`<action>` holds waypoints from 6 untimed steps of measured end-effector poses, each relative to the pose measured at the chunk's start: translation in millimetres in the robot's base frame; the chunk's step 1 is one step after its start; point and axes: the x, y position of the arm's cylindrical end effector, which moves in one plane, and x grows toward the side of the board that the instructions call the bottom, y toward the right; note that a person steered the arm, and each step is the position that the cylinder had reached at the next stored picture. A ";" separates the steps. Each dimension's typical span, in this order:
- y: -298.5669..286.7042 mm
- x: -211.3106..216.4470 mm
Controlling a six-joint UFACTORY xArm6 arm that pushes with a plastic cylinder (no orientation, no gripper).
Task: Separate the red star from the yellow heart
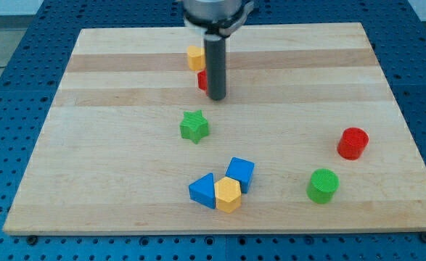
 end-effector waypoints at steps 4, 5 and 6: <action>-55.7 -49.8; -8.0 -64.2; 12.2 -59.5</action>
